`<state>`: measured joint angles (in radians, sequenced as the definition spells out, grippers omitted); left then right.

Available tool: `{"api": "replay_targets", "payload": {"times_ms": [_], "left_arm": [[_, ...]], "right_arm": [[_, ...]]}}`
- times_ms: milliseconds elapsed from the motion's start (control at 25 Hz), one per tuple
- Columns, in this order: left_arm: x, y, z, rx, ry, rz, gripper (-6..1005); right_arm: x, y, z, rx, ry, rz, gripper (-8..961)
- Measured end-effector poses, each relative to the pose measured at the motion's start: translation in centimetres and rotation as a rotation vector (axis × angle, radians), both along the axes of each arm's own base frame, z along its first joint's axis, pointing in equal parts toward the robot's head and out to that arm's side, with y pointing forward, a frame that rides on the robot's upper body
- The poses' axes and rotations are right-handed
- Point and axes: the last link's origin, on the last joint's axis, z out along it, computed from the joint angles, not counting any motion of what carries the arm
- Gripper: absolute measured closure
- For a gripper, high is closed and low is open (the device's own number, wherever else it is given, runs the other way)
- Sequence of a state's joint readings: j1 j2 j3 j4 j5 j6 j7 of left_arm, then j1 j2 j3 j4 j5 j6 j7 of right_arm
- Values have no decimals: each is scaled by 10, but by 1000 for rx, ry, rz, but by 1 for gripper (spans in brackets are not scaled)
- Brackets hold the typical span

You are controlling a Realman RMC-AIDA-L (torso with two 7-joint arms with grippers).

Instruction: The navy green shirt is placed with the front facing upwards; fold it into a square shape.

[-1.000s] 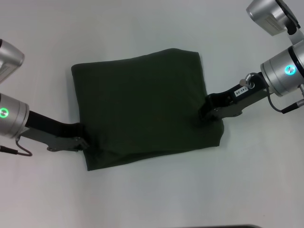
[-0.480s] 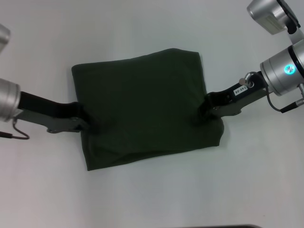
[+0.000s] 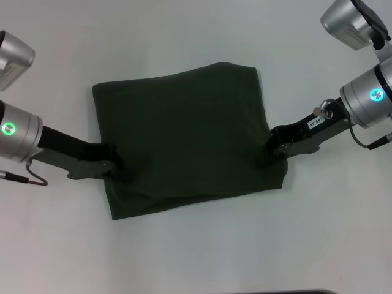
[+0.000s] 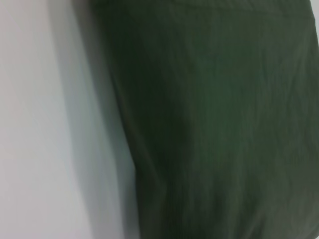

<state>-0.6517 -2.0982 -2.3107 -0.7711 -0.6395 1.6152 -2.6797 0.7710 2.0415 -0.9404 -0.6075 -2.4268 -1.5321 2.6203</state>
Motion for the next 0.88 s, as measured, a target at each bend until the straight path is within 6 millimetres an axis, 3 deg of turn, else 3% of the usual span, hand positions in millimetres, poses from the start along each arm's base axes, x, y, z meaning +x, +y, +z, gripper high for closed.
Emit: {"api": "replay_targets", "payload": {"times_ms": [160, 280, 440, 520, 720, 880], "left_arm": [[2, 1, 7, 1, -13, -13, 993], [16, 4, 26, 36, -94, -77, 993], [36, 2, 62, 68, -249, -246, 992], [38, 0, 71, 78, -280, -338, 992], [23, -13, 73, 243, -415, -683, 959], [2, -13, 62, 521, -455, -682, 884]], "right_arm": [[-2, 0, 3, -2, 9, 7, 942], [-14, 5, 18, 18, 65, 59, 942], [-40, 8, 57, 125, 246, 322, 943], [-41, 6, 69, 225, 326, 474, 932], [-19, -9, 65, 452, 479, 701, 879], [-9, -18, 53, 522, 553, 750, 837]]}}
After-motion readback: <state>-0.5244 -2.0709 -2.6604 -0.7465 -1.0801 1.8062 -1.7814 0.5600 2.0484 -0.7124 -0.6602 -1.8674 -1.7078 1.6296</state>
